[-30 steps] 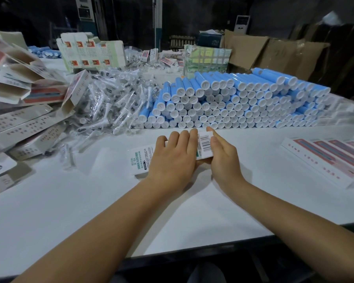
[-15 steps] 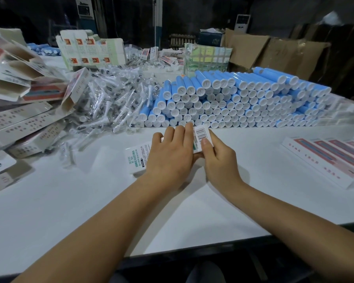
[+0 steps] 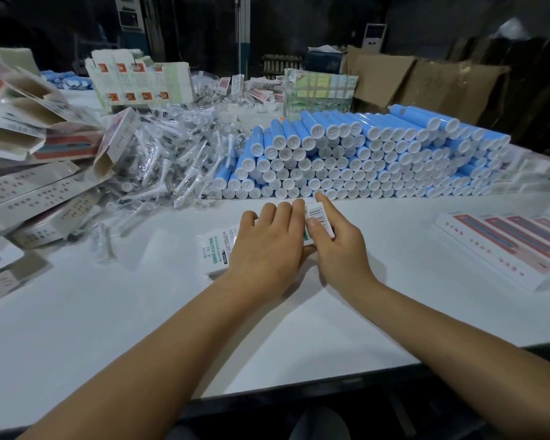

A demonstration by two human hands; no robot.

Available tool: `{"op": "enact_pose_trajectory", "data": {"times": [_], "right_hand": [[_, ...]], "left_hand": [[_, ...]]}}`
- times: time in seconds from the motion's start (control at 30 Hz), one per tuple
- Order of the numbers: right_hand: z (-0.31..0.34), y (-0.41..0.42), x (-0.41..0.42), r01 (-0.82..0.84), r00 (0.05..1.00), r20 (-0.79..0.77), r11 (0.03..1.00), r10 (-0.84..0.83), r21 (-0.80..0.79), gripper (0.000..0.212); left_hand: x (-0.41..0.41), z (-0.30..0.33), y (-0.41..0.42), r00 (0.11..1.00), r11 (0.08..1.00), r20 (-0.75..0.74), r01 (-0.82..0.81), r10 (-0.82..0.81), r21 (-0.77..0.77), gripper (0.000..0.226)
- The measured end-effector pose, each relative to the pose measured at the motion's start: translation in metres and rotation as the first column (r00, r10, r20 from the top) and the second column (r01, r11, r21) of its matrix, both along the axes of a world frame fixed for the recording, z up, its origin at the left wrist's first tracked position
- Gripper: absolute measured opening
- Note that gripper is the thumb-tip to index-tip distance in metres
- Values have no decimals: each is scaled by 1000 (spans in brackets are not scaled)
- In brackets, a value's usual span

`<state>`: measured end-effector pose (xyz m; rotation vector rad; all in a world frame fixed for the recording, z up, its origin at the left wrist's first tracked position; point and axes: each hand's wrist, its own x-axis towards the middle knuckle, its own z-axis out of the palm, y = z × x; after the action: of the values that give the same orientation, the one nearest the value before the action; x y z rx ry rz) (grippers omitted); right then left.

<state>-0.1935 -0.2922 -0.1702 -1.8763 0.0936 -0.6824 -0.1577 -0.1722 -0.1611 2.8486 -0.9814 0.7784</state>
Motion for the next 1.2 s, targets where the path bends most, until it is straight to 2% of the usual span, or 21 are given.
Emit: {"op": "enact_pose_trajectory", "data": {"times": [0.17, 0.3, 0.37, 0.43, 0.47, 0.5, 0.53, 0.57, 0.6, 0.63, 0.67, 0.73, 0.83, 0.9, 1.0, 1.2], "right_hand": [[0, 1, 0, -8, 1000, -9, 1000, 7, -21, 47], [4, -1, 1, -71, 996, -40, 993, 75, 92, 47], [6, 0, 1, -160, 987, 41, 959, 155, 235, 46], [7, -1, 0, -217, 975, 104, 934, 195, 284, 46], [7, -1, 0, -207, 978, 91, 944, 189, 258, 43], [7, -1, 0, -187, 982, 67, 955, 176, 229, 41], [5, 0, 0, -169, 986, 39, 963, 164, 210, 39], [4, 0, 1, -158, 987, 8, 967, 160, 198, 39], [3, 2, 2, -162, 986, -19, 970, 168, 180, 38], [2, 3, 2, -172, 983, -41, 973, 180, 151, 37], [1, 5, 2, -186, 980, -56, 976, 193, 113, 35], [-1, 9, 1, -202, 976, -78, 979, 203, 20, 39], [-4, 13, -3, -212, 974, -126, 954, 188, -213, 70], [-5, 16, -4, -203, 975, -164, 900, 150, -385, 78], [-6, 19, -5, -204, 975, -183, 839, 127, -505, 68], [-4, 19, -5, -222, 971, -200, 801, 130, -555, 59]], "left_hand": [[-1, 1, -1, 1000, 999, 27, -14, 13, 40, 77], [2, 0, -3, 999, 1000, 39, -7, 8, -8, 74], [5, 6, -3, 999, 991, 31, 9, -5, -137, 74], [9, 15, 1, 998, 908, 7, 65, -68, -414, 68], [11, 21, 4, 989, 805, -17, 107, -144, -583, 62], [13, 26, 7, 967, 649, -49, 130, -250, -750, 54], [13, 30, 10, 926, 453, -90, 93, -366, -886, 44], [13, 34, 13, 874, 246, -136, -19, -466, -969, 34], [12, 37, 15, 815, 42, -182, -191, -550, -981, 26], [13, 37, 17, 742, -131, -215, -378, -634, -916, 26], [16, 36, 18, 666, -257, -215, -536, -714, -805, 31], [22, 32, 20, 567, -375, -176, -715, -804, -590, 43], [25, 24, 20, 514, -430, -157, -820, -843, -377, 55], [26, 20, 19, 501, -434, -158, -840, -851, -325, 59], [24, 18, 18, 505, -427, -166, -833, -847, -351, 52], [20, 20, 18, 506, -420, -216, -839, -835, -345, 51]]}}
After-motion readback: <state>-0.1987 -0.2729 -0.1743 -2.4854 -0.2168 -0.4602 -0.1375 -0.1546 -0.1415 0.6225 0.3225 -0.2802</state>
